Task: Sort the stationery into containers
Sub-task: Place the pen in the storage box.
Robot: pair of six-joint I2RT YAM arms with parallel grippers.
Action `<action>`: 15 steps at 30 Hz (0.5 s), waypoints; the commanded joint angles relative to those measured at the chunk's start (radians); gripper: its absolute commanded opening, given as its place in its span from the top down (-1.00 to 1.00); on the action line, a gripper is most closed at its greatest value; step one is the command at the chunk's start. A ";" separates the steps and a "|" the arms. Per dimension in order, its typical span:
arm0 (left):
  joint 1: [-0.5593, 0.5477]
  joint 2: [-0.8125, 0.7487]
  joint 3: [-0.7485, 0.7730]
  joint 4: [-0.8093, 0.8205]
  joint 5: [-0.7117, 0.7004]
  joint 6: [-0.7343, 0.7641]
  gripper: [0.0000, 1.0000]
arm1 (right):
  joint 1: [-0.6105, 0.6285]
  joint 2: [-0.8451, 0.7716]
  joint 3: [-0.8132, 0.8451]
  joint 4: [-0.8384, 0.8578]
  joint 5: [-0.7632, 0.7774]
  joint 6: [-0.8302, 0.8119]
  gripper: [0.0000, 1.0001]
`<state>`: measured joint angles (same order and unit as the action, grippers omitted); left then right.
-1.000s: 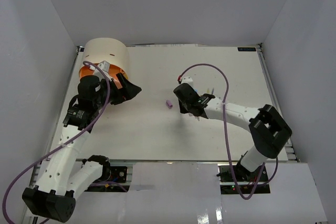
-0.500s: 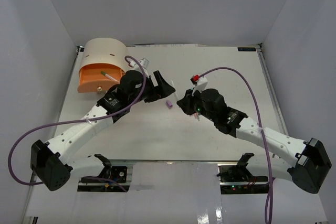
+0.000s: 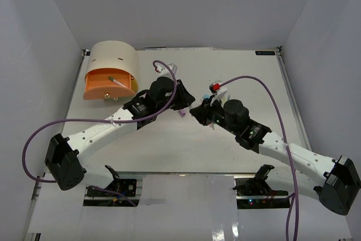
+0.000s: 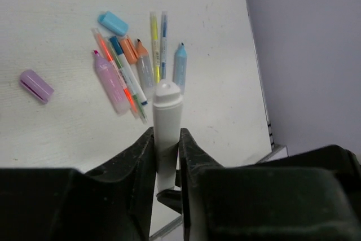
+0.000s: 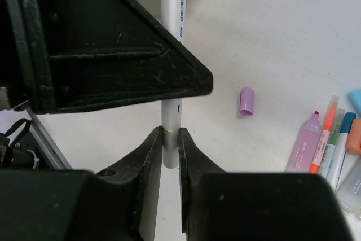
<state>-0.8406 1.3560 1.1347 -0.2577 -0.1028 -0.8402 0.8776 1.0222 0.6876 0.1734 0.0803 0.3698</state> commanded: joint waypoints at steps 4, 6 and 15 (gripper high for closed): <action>-0.011 -0.029 0.040 0.023 -0.037 0.036 0.66 | 0.004 -0.024 -0.016 0.077 -0.013 0.000 0.53; -0.009 -0.034 0.039 0.023 -0.044 0.061 0.77 | 0.004 -0.027 -0.019 0.075 -0.011 -0.003 0.42; -0.006 -0.126 0.103 -0.130 -0.375 0.398 0.77 | 0.003 -0.088 -0.045 -0.014 0.071 -0.029 -0.96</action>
<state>-0.8467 1.3132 1.1584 -0.3233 -0.2886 -0.6327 0.8776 0.9714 0.6552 0.1722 0.1020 0.3595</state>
